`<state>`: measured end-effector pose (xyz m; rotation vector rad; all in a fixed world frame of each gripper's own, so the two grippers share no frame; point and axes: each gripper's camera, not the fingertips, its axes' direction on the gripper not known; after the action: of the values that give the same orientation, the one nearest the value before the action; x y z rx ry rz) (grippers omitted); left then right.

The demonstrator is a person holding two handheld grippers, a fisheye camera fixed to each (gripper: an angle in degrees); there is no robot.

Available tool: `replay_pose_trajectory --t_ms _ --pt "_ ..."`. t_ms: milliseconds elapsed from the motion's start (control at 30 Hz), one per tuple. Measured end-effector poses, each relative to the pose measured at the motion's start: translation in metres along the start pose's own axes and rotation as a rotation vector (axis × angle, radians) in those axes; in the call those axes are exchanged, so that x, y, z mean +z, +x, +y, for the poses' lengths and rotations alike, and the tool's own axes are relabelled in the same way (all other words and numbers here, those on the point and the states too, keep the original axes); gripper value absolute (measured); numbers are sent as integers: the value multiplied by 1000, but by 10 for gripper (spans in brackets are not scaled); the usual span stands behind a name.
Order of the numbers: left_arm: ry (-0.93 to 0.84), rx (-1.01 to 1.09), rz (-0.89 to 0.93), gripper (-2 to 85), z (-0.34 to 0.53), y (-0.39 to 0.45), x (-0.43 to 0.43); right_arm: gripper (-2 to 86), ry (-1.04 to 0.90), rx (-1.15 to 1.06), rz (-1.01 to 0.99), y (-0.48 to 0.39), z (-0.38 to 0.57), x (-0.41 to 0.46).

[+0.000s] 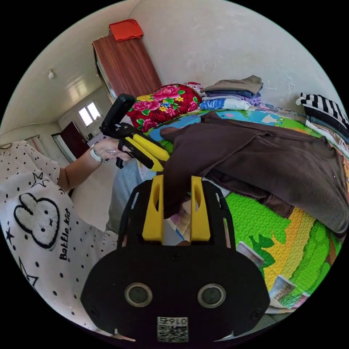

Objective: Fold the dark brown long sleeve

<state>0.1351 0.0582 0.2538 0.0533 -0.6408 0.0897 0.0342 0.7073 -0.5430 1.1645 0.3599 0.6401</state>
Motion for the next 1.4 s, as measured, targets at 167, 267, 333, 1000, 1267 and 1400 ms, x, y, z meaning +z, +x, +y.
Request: replay_pose_trajectory --t_ms 167,267,333,1000,1267,1400 --pt "35 -35 20 6 18 5 -2 66 -21 -22 91 -18 -5 8" --pt "120 -13 75 -3 28 20 -23 96 -26 -56 46 -36 -6 2" --pt "250 37 166 -6 36 37 -48 124 -21 -98 18 -51 -4 -2" --pt "556 -63 -378 54 106 81 -77 20 357 -400 975 -134 -190 -12" --pt "384 -80 -348 77 105 75 -25 118 75 -20 746 -39 -261 12" --pt "291 -33 -324 85 92 72 -1 98 188 -175 470 -69 -191 -34"
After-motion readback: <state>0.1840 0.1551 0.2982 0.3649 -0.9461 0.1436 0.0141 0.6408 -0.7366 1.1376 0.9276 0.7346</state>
